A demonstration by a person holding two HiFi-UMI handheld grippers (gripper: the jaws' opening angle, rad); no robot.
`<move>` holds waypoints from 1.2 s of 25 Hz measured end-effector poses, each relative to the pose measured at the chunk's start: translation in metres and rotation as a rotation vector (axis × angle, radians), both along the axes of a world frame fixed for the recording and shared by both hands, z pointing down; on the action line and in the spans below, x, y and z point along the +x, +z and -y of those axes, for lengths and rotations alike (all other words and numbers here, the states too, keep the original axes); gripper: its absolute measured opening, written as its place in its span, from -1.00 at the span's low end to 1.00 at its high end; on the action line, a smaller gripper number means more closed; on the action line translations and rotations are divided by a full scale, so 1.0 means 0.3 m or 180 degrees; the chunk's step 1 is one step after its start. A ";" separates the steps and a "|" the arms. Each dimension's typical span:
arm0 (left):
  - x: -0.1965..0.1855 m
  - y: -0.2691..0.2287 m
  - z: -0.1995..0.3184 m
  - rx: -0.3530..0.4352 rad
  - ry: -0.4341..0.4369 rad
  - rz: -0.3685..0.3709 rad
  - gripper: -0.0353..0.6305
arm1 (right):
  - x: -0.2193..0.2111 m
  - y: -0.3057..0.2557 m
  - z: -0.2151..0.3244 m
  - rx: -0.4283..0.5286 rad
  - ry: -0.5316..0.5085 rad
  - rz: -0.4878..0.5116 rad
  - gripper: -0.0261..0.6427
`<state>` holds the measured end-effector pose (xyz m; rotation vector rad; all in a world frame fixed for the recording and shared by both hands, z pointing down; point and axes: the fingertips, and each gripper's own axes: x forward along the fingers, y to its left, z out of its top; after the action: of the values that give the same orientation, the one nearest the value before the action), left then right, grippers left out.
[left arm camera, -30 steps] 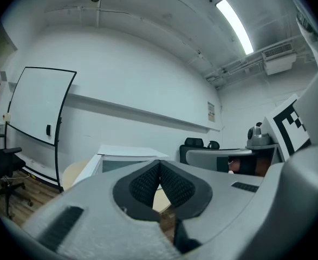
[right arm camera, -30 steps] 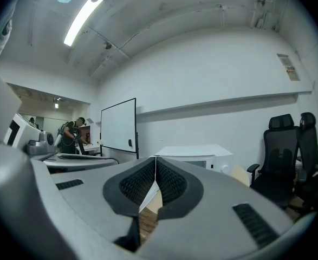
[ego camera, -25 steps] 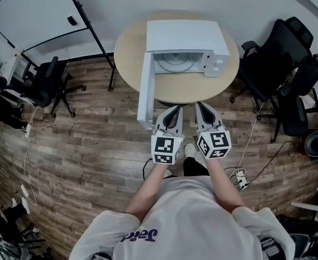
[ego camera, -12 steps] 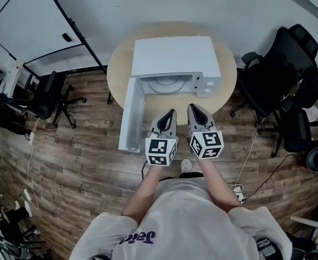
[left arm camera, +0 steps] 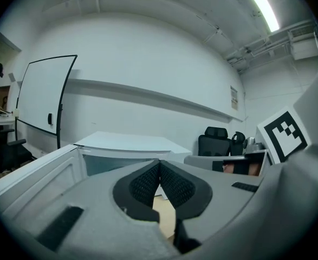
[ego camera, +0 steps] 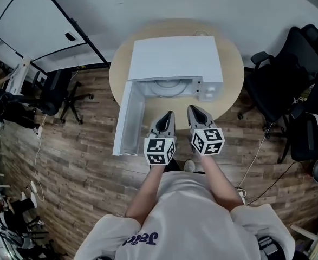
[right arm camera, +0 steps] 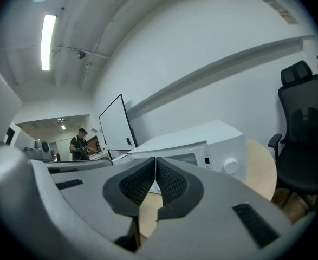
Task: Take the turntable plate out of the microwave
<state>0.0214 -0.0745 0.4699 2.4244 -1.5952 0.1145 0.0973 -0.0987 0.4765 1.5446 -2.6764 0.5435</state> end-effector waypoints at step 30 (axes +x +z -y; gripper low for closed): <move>-0.218 0.620 0.387 -0.1669 -0.0318 -0.1398 -0.85 | -0.187 0.619 0.319 -0.1683 0.0015 0.0973 -0.86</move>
<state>-0.0441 -0.1906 0.6560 1.8131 -1.2850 -0.0181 0.0413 -0.1943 0.6622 1.3965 -2.4096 1.4483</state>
